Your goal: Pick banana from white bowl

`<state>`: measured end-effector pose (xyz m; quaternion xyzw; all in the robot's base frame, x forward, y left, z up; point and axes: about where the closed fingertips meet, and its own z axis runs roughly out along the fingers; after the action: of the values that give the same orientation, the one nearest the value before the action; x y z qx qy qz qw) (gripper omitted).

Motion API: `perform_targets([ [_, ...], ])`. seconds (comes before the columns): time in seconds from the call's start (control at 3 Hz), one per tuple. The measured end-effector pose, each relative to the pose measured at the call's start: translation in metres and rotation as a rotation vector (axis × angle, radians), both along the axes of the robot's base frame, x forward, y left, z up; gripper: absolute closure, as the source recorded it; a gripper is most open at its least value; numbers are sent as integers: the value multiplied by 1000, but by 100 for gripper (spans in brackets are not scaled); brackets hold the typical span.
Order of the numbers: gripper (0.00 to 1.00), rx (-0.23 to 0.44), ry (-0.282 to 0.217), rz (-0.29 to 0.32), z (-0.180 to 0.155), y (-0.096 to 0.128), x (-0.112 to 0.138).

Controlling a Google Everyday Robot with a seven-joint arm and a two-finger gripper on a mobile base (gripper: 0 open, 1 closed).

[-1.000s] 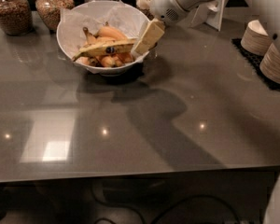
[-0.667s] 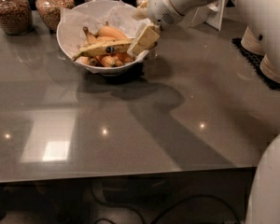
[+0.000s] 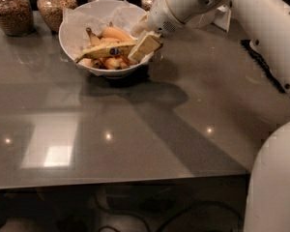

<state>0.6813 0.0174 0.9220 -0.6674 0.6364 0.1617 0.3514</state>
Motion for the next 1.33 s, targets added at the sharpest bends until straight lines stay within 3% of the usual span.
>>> perform_targets([
  [0.67,44,15,17,0,-12,10,6],
  [1.0,60,26,17,3,-15,15,9],
  [1.33,82,29,18,6,-16,17,8],
])
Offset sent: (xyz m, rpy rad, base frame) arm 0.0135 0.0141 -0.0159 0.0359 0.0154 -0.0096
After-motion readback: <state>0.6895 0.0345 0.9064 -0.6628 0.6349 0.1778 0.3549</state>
